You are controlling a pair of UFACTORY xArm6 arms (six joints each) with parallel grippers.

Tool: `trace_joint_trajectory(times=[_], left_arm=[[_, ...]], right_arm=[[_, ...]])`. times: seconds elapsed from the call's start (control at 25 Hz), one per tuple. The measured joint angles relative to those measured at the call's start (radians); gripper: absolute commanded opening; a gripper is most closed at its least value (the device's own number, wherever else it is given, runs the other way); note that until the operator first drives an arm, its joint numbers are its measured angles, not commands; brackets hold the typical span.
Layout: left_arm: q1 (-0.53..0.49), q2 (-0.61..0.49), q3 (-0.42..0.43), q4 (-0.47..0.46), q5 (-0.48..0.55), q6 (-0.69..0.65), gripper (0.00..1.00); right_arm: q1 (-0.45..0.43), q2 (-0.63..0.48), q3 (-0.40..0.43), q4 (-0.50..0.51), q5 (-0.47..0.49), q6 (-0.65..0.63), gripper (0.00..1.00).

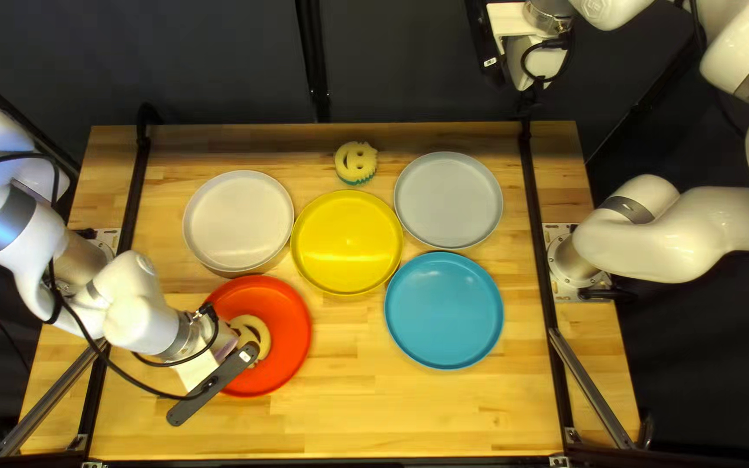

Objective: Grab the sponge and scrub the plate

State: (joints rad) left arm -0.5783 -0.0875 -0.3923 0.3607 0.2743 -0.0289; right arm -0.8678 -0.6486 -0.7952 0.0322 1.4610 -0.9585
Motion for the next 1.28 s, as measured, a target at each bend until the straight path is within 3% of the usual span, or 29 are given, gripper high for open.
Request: trace_joint_trajectory(times=[0.28, 0.64, 0.84, 1.04, 1.28], left_arm=[[-0.001, -0.022, 0.016, -0.005, 0.010, -0.017, 0.00], [0.163, 0.102, -0.108, -0.048, -0.029, 0.227, 0.00], [0.202, 0.137, -0.146, -0.084, -0.044, 0.319, 0.00], [0.178, 0.100, -0.104, -0.064, -0.043, 0.271, 0.00], [0.109, 0.020, -0.007, 0.002, -0.042, 0.102, 0.00]], right_arm=[[0.000, 0.000, 0.000, 0.000, 0.000, 0.000, 1.00], [0.000, 0.000, 0.000, 0.000, 0.000, 0.000, 1.00], [0.000, 0.000, 0.000, 0.000, 0.000, 0.000, 1.00], [0.000, 0.000, 0.000, 0.000, 0.000, 0.000, 1.00], [0.000, 0.000, 0.000, 0.000, 0.000, 0.000, 1.00]])
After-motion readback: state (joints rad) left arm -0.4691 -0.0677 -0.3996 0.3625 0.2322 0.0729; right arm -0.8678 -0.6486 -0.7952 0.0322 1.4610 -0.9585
